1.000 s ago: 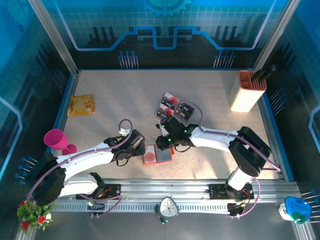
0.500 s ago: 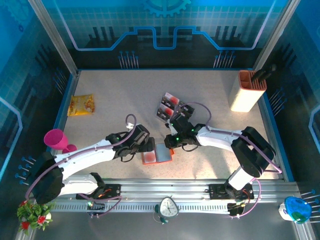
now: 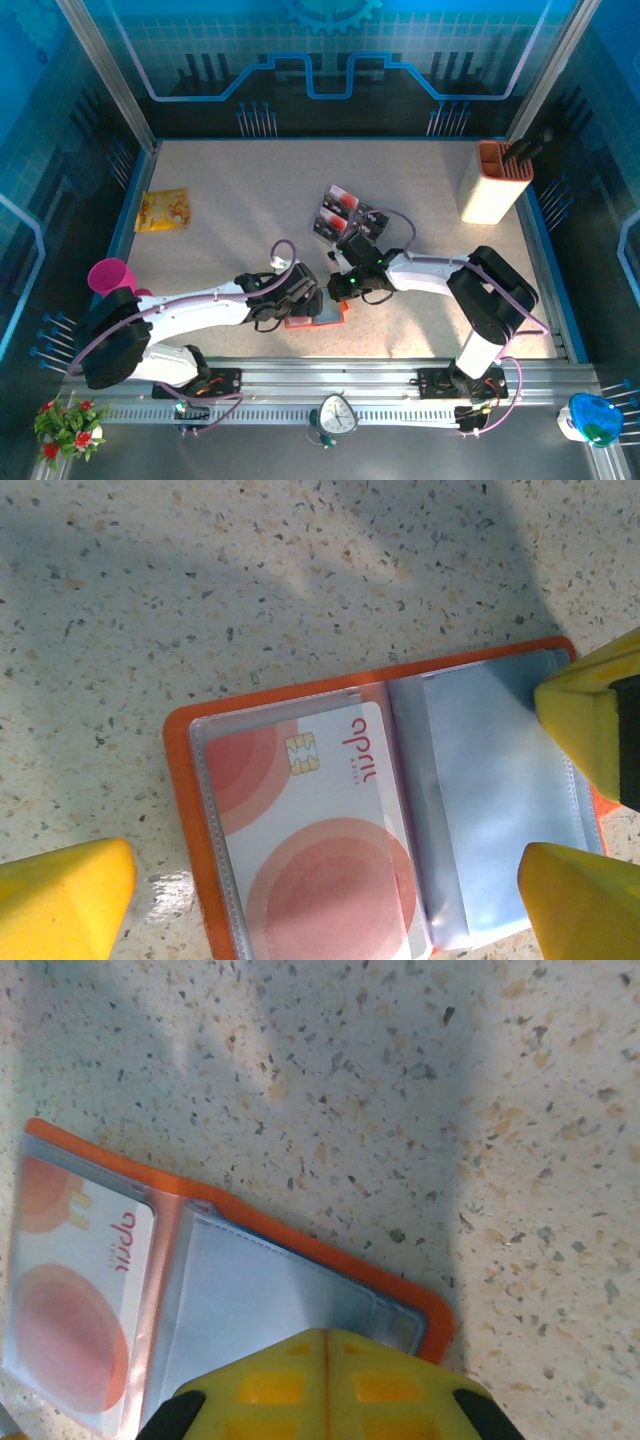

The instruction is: Put the credit cards into the card holder

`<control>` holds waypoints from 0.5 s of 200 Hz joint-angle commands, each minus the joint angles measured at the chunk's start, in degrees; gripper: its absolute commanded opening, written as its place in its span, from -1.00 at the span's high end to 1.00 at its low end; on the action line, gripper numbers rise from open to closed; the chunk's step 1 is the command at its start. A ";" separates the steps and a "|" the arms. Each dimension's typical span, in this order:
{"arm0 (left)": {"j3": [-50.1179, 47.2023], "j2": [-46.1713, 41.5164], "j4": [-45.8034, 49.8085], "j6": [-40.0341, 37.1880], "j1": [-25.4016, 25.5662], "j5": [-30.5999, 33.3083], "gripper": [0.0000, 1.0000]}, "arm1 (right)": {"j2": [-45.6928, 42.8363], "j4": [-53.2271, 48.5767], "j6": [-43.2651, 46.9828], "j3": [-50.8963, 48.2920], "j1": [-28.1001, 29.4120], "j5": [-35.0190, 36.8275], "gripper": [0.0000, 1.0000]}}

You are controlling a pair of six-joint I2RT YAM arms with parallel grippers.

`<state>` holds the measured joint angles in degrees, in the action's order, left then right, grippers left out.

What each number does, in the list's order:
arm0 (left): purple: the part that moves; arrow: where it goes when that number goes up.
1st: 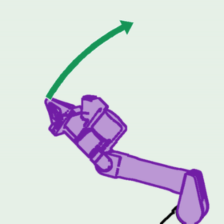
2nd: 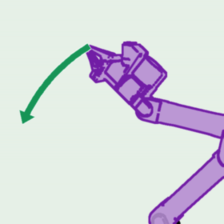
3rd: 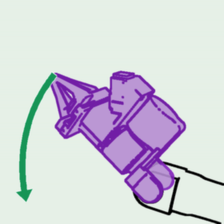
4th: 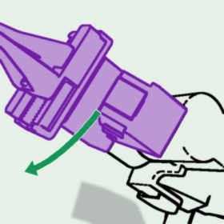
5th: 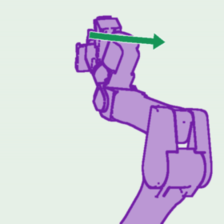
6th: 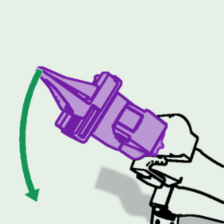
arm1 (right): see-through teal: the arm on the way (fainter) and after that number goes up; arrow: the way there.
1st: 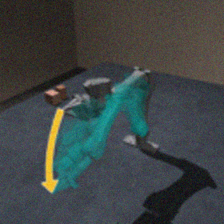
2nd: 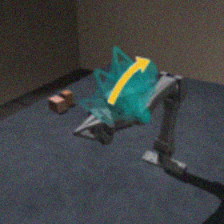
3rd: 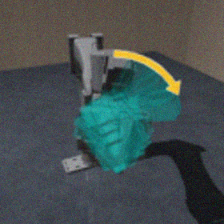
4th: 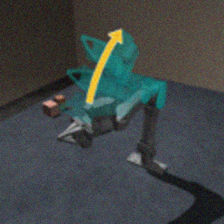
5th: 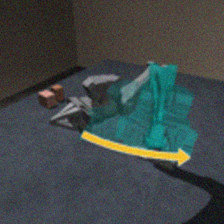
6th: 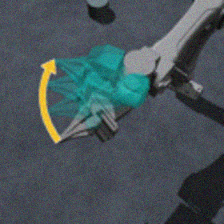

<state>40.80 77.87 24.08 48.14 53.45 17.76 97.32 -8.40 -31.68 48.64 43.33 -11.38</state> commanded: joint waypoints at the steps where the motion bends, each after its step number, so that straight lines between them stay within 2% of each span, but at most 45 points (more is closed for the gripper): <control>1: 0.90 1.03 -1.73 0.84 0.60 0.74 -0.99 | 2.24 1.27 0.04 0.99 0.33 -2.13 0.85; 74: -0.65 4.56 -2.90 0.44 0.70 1.43 -0.99 | 4.11 3.39 -2.19 1.02 1.79 -2.31 0.87; 100: -2.06 5.66 -2.99 0.88 0.69 2.50 -0.92 | 3.57 3.92 -2.75 0.41 1.52 -2.52 0.87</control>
<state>40.53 82.26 21.19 48.12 53.80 18.26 100.01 -4.23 -33.41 49.82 44.47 -13.17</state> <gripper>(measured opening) 0.977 0.066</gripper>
